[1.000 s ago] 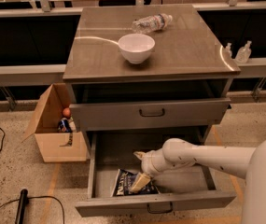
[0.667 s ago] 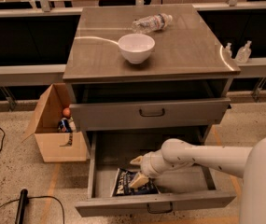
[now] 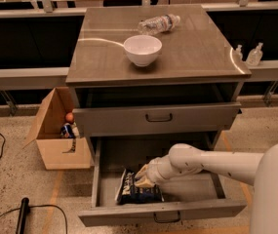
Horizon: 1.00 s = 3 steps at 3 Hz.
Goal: Pick blue chip bag from middle drawer and place on counter
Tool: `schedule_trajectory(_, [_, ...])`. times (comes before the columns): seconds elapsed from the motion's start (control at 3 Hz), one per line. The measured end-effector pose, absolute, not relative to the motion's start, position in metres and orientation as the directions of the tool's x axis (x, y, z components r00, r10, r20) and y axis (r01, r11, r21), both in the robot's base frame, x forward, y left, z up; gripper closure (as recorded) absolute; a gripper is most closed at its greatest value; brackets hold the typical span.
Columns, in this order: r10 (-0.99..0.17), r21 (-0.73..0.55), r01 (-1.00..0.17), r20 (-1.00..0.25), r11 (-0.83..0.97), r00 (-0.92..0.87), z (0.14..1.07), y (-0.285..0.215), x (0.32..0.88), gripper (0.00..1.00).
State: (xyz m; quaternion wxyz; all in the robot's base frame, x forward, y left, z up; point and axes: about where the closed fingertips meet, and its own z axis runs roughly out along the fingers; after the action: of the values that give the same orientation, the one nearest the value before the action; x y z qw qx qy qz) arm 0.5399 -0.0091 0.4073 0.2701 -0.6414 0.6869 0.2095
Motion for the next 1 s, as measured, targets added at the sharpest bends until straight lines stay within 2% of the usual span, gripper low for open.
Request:
schedule_trajectory(0.33, [-0.758, -0.078, -0.990, -0.651, 0.120, -0.040, 0.417, -0.013, 0.549, 1.00])
schedule_trajectory(1.0, [-0.723, -0.114, -0.972, -0.687, 0.205, -0.072, 0.471, -0.044, 0.552, 1.00])
